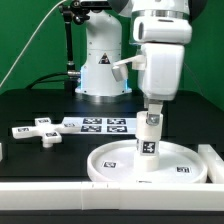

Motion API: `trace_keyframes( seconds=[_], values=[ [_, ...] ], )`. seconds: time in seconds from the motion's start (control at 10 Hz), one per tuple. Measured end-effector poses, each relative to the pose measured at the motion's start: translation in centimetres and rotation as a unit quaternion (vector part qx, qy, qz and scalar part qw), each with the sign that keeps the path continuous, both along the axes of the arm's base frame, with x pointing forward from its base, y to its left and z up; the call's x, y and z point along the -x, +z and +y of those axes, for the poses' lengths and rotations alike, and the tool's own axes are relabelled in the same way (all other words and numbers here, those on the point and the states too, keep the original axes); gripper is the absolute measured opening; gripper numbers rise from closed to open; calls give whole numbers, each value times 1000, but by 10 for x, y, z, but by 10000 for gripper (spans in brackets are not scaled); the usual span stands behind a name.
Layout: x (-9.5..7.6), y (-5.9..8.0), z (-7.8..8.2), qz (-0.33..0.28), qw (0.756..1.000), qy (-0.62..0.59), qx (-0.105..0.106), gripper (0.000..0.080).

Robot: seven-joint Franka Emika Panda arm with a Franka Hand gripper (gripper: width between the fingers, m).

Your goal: Assemble round table

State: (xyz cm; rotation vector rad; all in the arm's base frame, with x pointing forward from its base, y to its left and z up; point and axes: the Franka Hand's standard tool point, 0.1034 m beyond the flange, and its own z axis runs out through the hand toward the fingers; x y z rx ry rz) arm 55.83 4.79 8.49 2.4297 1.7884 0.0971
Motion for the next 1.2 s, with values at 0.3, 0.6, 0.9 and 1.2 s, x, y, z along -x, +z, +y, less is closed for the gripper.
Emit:
trace_keyframes(
  seconds=[0.3, 0.6, 0.9, 1.2],
  values=[
    [4, 2, 6, 24, 977, -214, -4, 414],
    [4, 1, 7, 18, 955, -297, -16, 389],
    [5, 1, 9, 14, 924, -380, -27, 374],
    [4, 1, 9, 13, 931, -364, -25, 611]
  ],
)
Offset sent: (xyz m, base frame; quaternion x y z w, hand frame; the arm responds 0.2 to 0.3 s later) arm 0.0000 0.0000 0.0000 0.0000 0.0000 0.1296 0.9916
